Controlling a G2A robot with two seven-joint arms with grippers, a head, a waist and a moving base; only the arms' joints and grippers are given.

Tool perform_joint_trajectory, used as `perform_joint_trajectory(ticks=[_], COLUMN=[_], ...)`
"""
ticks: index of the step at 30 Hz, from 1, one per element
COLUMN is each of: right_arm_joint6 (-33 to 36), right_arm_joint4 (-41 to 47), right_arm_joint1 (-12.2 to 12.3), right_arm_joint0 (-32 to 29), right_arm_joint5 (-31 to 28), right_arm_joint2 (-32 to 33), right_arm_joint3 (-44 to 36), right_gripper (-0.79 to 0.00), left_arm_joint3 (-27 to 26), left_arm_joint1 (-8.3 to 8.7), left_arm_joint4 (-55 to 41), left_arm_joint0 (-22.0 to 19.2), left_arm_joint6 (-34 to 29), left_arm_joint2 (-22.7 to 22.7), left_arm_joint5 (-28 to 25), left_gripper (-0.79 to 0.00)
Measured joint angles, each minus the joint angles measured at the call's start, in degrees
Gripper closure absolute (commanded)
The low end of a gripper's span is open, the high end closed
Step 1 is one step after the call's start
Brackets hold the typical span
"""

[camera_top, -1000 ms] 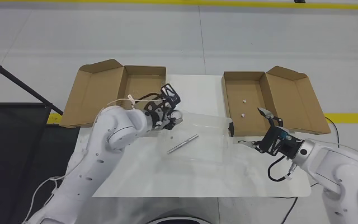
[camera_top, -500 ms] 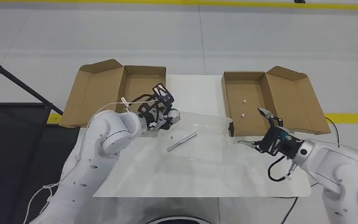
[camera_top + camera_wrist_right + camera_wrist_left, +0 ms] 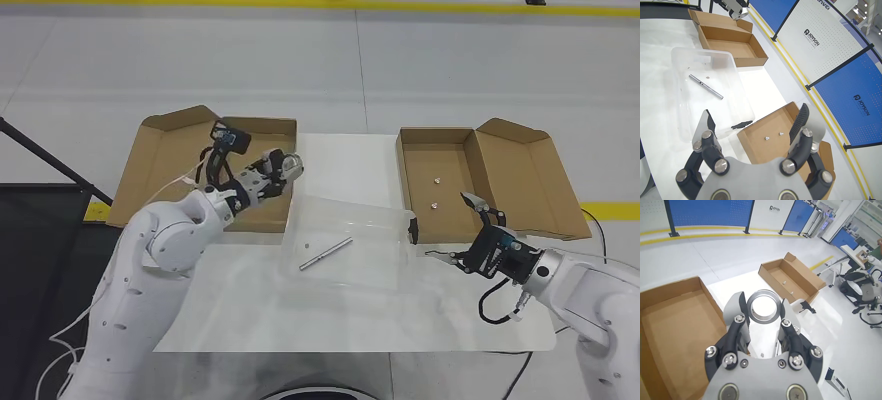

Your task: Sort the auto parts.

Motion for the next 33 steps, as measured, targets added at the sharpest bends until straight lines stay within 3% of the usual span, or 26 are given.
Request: perform_joint_trajectory(ticks=[3, 8, 16, 24, 27, 28, 29, 33], right_arm_joint6=[0.00, 0.00, 0.00, 0.00, 0.00, 0.00, 0.00, 0.00], right_arm_joint4=[0.00, 0.00, 0.00, 0.00, 0.00, 0.00, 0.00, 0.00], right_arm_joint1=[0.00, 0.00, 0.00, 0.00, 0.00, 0.00, 0.00, 0.00], right_arm_joint0=[0.00, 0.00, 0.00, 0.00, 0.00, 0.00, 0.00, 0.00], right_arm_joint5=[0.00, 0.00, 0.00, 0.00, 0.00, 0.00, 0.00, 0.00], right_arm_joint2=[0.00, 0.00, 0.00, 0.00, 0.00, 0.00, 0.00, 0.00], right_arm_joint3=[0.00, 0.00, 0.00, 0.00, 0.00, 0.00, 0.00, 0.00], right_gripper=[-0.785, -0.785, -0.785, -0.785, -0.785, -0.785, -0.785, -0.785], left_arm_joint3=[2.85, 11.09, 29.16, 48.03, 53.75, 55.16, 56.83, 60.71], left_arm_joint1=[0.02, -0.25, -1.69, -5.19, -6.55, -6.92, -7.36, -8.45], left_arm_joint4=[5.18, 9.60, 9.12, 7.64, 6.19, 5.90, 5.66, 4.75], left_arm_joint0=[-1.27, -6.74, -17.85, -28.44, -31.16, -31.83, -32.65, -34.63], left_arm_joint6=[-2.16, -8.20, -11.65, -9.94, -8.94, -8.53, -7.99, -6.53], left_arm_joint2=[-0.18, 1.34, 6.53, 15.74, 18.12, 18.69, 19.36, 20.62], left_arm_joint5=[6.65, 17.26, 18.30, 17.72, 16.88, 16.66, 16.48, 15.98], left_gripper=[0.000, 0.000, 0.000, -0.006, -0.394, -0.711, -0.785, -0.785])
